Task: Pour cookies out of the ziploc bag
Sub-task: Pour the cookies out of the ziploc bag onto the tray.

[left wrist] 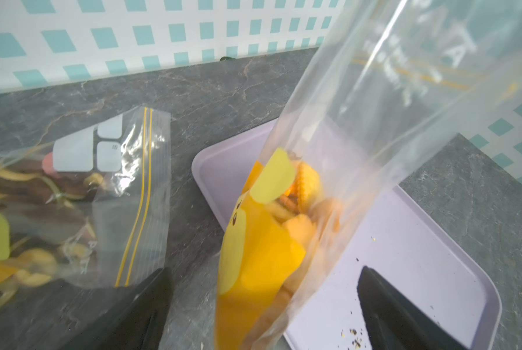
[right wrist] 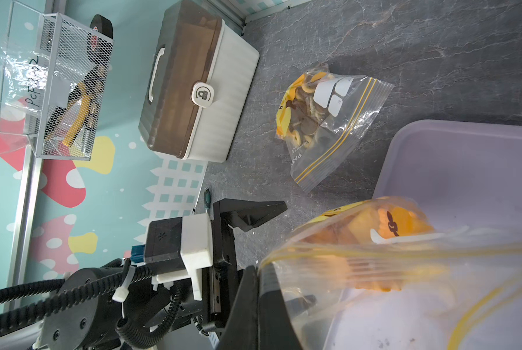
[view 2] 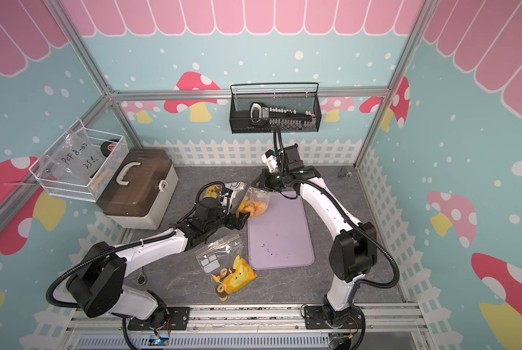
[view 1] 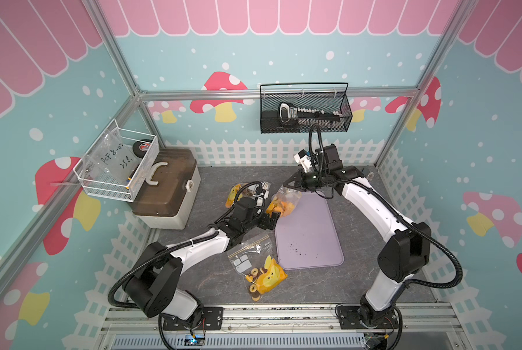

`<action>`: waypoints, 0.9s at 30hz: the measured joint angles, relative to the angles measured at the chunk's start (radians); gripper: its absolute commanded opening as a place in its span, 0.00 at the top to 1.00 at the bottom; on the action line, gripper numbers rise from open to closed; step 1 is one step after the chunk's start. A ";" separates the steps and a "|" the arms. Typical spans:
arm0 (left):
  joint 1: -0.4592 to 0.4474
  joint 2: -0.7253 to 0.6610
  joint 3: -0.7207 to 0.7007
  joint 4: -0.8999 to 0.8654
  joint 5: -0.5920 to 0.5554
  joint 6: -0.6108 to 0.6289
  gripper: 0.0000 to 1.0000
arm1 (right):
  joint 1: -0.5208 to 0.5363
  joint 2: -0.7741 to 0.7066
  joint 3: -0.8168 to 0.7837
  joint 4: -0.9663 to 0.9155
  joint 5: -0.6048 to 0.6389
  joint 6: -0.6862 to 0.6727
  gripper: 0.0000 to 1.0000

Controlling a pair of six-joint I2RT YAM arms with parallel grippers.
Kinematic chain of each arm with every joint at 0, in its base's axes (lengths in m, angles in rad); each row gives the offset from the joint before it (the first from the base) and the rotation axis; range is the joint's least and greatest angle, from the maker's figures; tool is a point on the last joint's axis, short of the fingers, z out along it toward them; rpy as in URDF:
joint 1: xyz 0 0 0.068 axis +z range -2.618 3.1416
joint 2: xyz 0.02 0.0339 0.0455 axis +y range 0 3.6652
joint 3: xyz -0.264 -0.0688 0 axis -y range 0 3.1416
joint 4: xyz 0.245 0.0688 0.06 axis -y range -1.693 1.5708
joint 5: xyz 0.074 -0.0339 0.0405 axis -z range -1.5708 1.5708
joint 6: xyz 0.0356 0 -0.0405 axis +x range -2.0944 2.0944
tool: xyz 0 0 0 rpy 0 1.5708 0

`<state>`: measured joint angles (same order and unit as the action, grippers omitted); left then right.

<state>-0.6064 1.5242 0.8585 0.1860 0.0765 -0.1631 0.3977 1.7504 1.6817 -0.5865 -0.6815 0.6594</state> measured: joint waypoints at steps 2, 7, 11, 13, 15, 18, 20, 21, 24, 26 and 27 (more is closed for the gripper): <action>0.000 0.023 0.018 0.011 0.012 0.012 0.16 | -0.001 0.000 0.000 -0.002 -0.002 0.000 0.99; 0.004 0.069 0.046 0.032 0.058 0.022 0.73 | -0.010 0.000 0.000 -0.009 -0.009 0.000 0.99; 0.006 0.097 0.070 0.034 0.085 0.030 1.00 | -0.015 -0.003 -0.006 -0.013 -0.010 0.000 0.99; 0.009 0.105 0.081 0.032 0.094 0.037 1.00 | -0.018 -0.007 -0.010 -0.013 -0.011 -0.001 0.99; 0.012 0.110 0.089 0.030 0.100 0.037 1.00 | -0.019 -0.011 -0.014 -0.013 -0.014 -0.001 0.99; 0.017 0.115 0.098 0.028 0.110 0.037 1.00 | -0.019 -0.013 -0.016 -0.010 -0.018 -0.001 0.99; 0.019 0.115 0.098 0.027 0.115 0.037 1.00 | -0.020 -0.016 -0.020 -0.010 -0.019 -0.001 0.99; 0.020 0.115 0.098 0.027 0.118 0.037 1.00 | -0.021 -0.018 -0.023 -0.009 -0.019 -0.001 0.99; 0.024 0.114 0.101 0.016 0.121 0.037 1.00 | -0.025 -0.024 -0.032 -0.008 -0.020 -0.002 0.99; 0.030 0.104 0.109 -0.015 0.121 0.037 1.00 | -0.026 -0.024 -0.036 -0.005 -0.022 -0.001 0.99; 0.036 0.096 0.114 -0.036 0.121 0.039 1.00 | -0.026 -0.024 -0.038 -0.002 -0.025 0.000 0.99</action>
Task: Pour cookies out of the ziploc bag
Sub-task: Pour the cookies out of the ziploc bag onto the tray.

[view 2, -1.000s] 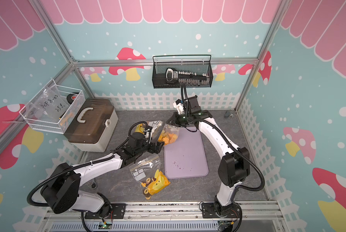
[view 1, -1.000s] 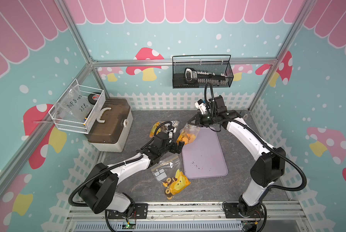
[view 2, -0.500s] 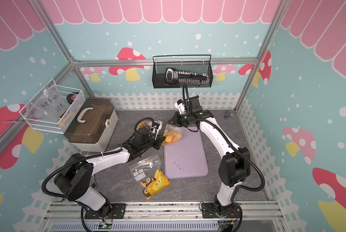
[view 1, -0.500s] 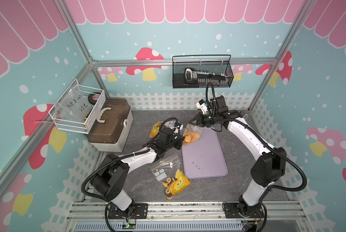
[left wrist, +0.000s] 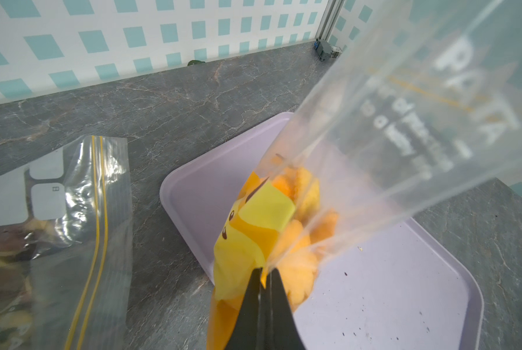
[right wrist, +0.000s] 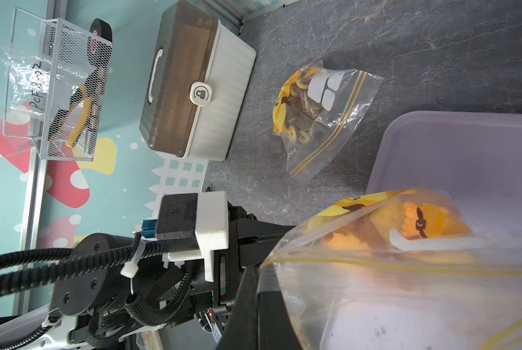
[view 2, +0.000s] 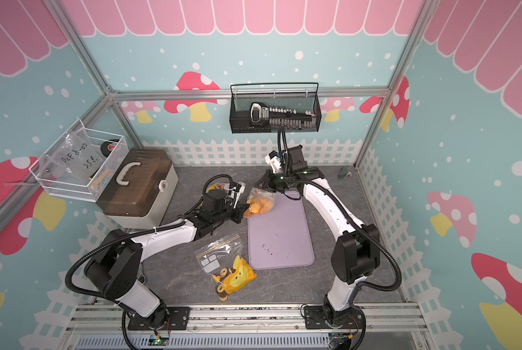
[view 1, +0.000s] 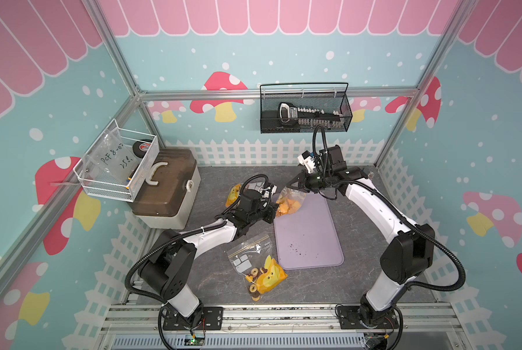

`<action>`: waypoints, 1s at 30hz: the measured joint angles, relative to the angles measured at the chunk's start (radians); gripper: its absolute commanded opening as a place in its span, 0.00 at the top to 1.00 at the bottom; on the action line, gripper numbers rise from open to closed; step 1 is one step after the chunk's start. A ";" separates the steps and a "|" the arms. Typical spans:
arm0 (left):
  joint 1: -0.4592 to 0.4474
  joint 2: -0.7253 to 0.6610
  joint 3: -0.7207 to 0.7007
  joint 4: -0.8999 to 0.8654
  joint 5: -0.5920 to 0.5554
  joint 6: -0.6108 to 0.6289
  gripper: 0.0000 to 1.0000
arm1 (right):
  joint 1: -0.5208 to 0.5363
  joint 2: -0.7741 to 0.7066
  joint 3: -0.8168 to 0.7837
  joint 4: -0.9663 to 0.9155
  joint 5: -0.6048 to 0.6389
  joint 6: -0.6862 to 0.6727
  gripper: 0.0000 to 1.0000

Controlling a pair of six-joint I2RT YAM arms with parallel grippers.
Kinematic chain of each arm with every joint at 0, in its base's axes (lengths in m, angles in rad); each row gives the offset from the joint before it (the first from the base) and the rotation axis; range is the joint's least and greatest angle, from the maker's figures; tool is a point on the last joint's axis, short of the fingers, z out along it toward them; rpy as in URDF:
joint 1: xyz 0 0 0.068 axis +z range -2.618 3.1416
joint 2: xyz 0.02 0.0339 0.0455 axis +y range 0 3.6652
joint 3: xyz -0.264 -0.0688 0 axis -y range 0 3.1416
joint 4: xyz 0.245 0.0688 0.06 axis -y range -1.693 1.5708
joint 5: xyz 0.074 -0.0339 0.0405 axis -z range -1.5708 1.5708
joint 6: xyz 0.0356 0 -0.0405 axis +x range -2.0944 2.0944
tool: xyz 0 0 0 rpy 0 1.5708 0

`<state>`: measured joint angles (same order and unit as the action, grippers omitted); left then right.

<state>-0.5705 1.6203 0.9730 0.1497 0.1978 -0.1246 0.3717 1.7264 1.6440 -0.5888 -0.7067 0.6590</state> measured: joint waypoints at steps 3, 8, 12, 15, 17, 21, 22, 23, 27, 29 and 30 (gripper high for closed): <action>0.029 -0.039 0.021 -0.080 0.000 0.003 1.00 | 0.000 0.000 -0.010 0.026 -0.018 0.006 0.99; 0.087 -0.127 0.072 -0.228 -0.015 0.026 1.00 | 0.000 0.003 -0.049 0.115 -0.068 0.048 0.99; 0.106 -0.178 0.127 -0.346 -0.047 0.056 1.00 | 0.001 0.026 -0.106 0.208 -0.108 0.080 0.99; 0.106 -0.175 0.170 -0.406 -0.063 0.076 1.00 | 0.001 0.060 -0.157 0.256 -0.125 0.082 0.99; 0.106 -0.153 0.200 -0.440 -0.064 0.080 1.00 | 0.001 0.094 -0.184 0.273 -0.128 0.079 0.99; 0.104 -0.060 0.258 -0.473 -0.053 0.079 1.00 | 0.001 0.173 -0.229 0.293 -0.132 0.063 0.99; 0.103 -0.034 0.264 -0.478 -0.050 0.079 1.00 | 0.001 0.192 -0.240 0.296 -0.129 0.058 0.99; 0.100 -0.011 0.264 -0.483 -0.048 0.079 1.00 | 0.001 0.204 -0.250 0.297 -0.123 0.054 0.99; 0.095 0.044 0.264 -0.512 -0.031 0.077 1.00 | 0.001 0.211 -0.278 0.295 -0.101 0.044 0.99; 0.095 0.045 0.264 -0.514 -0.013 0.078 1.00 | 0.001 0.206 -0.286 0.300 -0.089 0.041 0.99; 0.094 0.044 0.264 -0.514 -0.005 0.080 1.00 | 0.000 0.196 -0.296 0.302 -0.082 0.040 0.99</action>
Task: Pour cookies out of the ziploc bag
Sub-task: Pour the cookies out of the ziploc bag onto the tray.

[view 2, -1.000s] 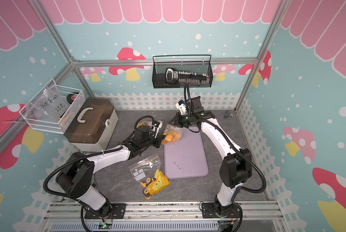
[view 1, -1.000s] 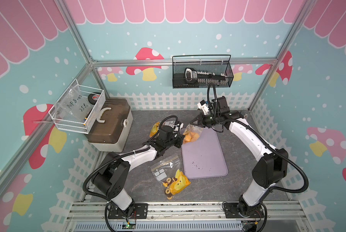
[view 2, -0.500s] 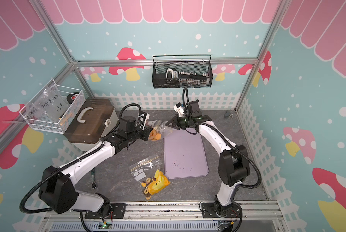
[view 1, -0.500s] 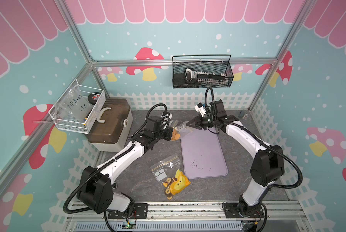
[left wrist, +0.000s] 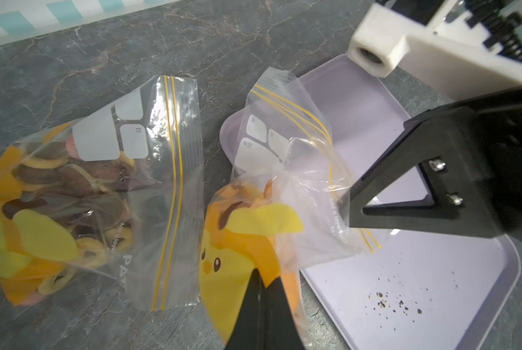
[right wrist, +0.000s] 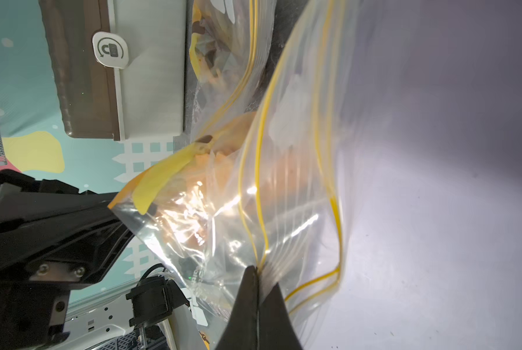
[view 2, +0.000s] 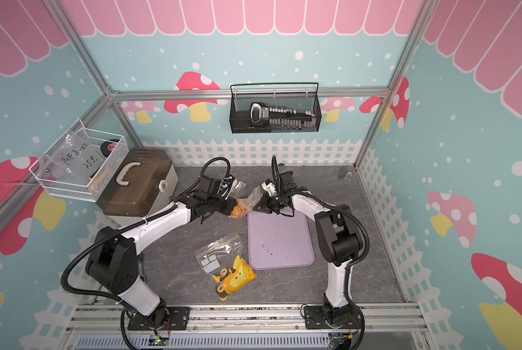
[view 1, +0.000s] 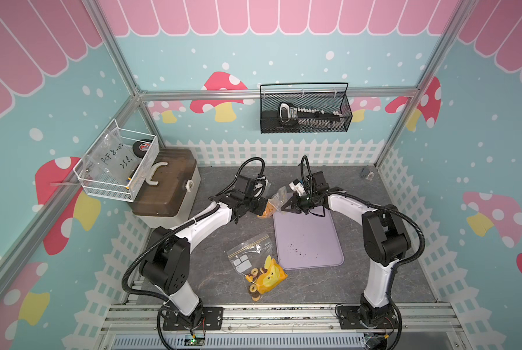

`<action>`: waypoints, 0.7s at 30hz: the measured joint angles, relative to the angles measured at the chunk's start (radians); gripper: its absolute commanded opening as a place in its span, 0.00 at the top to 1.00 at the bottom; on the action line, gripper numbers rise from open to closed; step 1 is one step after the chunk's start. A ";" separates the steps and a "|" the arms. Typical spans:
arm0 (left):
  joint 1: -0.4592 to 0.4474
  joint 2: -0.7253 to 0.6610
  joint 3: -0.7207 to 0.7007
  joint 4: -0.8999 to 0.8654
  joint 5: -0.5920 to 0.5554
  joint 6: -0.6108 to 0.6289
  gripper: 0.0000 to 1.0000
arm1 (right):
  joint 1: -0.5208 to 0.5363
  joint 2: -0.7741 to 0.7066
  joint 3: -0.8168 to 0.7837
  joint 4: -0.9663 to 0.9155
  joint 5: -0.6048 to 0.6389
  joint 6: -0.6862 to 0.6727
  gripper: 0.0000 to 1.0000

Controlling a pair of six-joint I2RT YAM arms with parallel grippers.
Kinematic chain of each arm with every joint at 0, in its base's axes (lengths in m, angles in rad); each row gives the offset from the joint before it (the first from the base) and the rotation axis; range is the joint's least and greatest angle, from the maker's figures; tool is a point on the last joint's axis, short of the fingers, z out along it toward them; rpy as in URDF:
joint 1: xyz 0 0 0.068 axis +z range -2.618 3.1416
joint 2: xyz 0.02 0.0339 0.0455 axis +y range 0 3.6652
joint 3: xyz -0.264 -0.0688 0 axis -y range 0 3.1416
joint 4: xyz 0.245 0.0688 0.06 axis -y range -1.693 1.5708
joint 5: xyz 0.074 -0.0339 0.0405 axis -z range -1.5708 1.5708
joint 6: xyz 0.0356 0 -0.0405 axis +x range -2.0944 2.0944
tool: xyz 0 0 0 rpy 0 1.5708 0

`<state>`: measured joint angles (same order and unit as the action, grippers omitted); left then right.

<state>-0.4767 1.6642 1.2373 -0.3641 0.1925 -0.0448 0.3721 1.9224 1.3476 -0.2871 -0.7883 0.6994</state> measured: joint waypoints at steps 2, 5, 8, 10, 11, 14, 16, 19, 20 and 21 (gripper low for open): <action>0.000 0.000 0.000 -0.003 0.023 0.004 1.00 | -0.004 -0.033 -0.026 -0.001 0.018 0.000 0.97; -0.005 0.000 0.000 -0.011 0.053 0.016 1.00 | -0.017 -0.098 -0.068 0.000 0.050 0.002 0.96; -0.017 0.011 0.013 -0.030 0.078 0.027 1.00 | -0.043 -0.154 -0.093 0.000 0.082 0.007 0.88; -0.030 0.033 0.036 -0.039 0.093 0.032 1.00 | -0.064 -0.177 -0.100 0.004 0.099 0.013 0.78; -0.037 0.048 0.051 -0.042 0.099 0.034 1.00 | -0.076 -0.185 -0.102 0.006 0.105 0.019 0.66; -0.055 0.097 0.098 -0.047 0.116 0.042 1.00 | -0.108 -0.199 -0.113 0.014 0.122 0.026 0.36; -0.061 0.132 0.131 -0.051 0.124 0.047 1.00 | -0.124 -0.217 -0.137 0.019 0.144 0.026 0.20; -0.063 0.189 0.185 -0.059 0.147 0.051 1.00 | -0.138 -0.266 -0.183 0.012 0.181 0.029 0.09; -0.063 0.210 0.202 -0.060 0.156 0.051 1.00 | -0.143 -0.283 -0.194 0.008 0.192 0.028 0.07; -0.062 0.230 0.219 -0.062 0.164 0.052 1.00 | -0.145 -0.301 -0.202 0.005 0.198 0.027 0.06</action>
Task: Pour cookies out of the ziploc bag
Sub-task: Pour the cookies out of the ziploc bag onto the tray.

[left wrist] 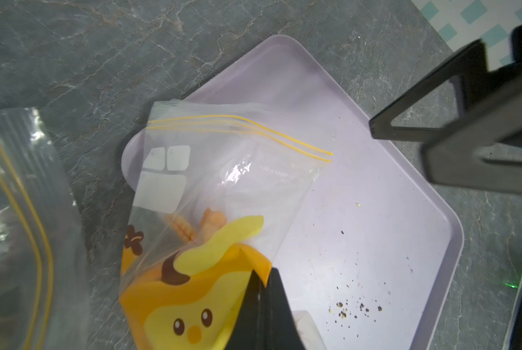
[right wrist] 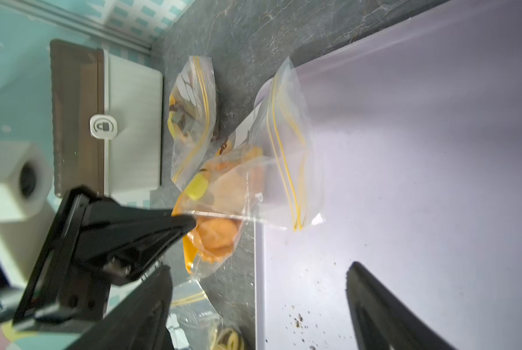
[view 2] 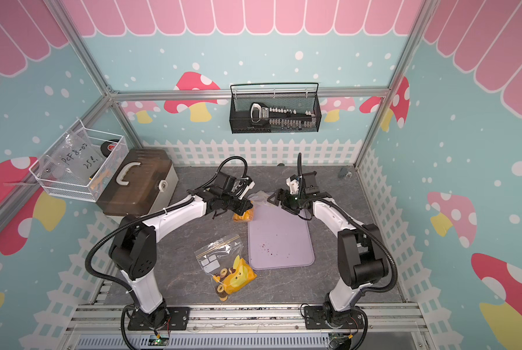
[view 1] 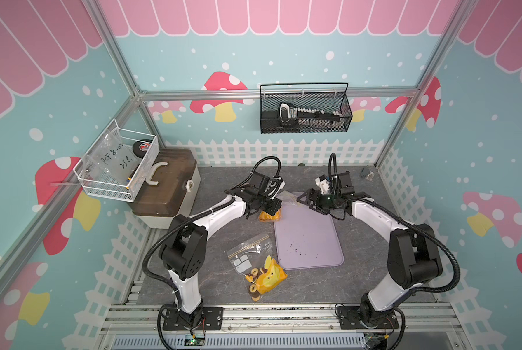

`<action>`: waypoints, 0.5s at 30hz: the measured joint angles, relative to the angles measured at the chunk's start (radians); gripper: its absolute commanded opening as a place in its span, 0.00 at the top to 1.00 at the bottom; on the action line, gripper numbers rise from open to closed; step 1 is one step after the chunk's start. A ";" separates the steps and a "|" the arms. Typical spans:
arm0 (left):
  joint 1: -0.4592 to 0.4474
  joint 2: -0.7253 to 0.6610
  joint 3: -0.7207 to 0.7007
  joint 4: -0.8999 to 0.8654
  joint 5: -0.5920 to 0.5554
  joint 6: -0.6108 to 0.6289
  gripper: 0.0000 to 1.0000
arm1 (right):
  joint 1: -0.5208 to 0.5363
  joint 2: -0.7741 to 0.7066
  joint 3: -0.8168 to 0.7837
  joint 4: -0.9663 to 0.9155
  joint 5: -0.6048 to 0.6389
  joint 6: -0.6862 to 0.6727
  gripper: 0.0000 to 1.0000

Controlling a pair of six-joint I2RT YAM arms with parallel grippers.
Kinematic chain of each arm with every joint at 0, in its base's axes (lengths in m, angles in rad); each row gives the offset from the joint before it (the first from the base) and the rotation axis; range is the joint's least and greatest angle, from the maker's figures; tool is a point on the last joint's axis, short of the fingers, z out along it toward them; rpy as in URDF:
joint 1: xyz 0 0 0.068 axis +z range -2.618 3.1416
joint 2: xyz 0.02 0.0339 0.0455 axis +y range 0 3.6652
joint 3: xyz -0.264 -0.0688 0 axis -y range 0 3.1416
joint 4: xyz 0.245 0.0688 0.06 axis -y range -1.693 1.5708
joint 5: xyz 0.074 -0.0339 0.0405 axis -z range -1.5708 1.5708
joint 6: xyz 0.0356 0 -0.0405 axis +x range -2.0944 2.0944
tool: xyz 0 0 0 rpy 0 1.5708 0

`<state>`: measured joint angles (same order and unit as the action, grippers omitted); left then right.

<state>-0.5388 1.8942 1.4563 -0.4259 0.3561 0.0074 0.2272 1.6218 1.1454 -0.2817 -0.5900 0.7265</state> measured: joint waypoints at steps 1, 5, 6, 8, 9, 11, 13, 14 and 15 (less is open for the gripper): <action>0.000 0.014 0.011 -0.001 0.006 0.000 1.00 | -0.003 -0.013 -0.005 -0.002 0.004 0.000 0.06; 0.000 0.060 0.036 -0.004 0.034 0.000 1.00 | -0.005 -0.049 -0.035 0.002 -0.002 0.000 0.10; 0.000 0.068 0.039 -0.004 0.039 0.000 1.00 | -0.003 -0.055 -0.050 0.001 -0.004 -0.001 0.11; 0.000 0.078 0.042 -0.005 0.046 -0.001 1.00 | 0.002 -0.060 -0.073 -0.002 -0.010 -0.007 0.13; 0.000 0.081 0.043 -0.005 0.050 -0.001 1.00 | 0.007 -0.060 -0.083 -0.003 -0.014 -0.008 0.15; 0.000 0.087 0.050 -0.008 0.053 -0.003 1.00 | 0.029 -0.060 -0.096 -0.007 -0.017 -0.013 0.19; 0.000 0.088 0.054 -0.009 0.057 -0.003 1.00 | 0.061 -0.060 -0.097 -0.009 -0.021 -0.016 0.23; 0.000 0.088 0.056 -0.010 0.057 -0.003 1.00 | 0.080 -0.058 -0.097 -0.005 -0.022 -0.016 0.25; 0.000 0.088 0.057 -0.011 0.057 -0.003 1.00 | 0.099 -0.056 -0.097 -0.002 -0.024 -0.015 0.26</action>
<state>-0.5392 1.9823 1.5131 -0.4366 0.4133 0.0044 0.3260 1.5661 1.0485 -0.2836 -0.6144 0.7113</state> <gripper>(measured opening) 0.043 0.764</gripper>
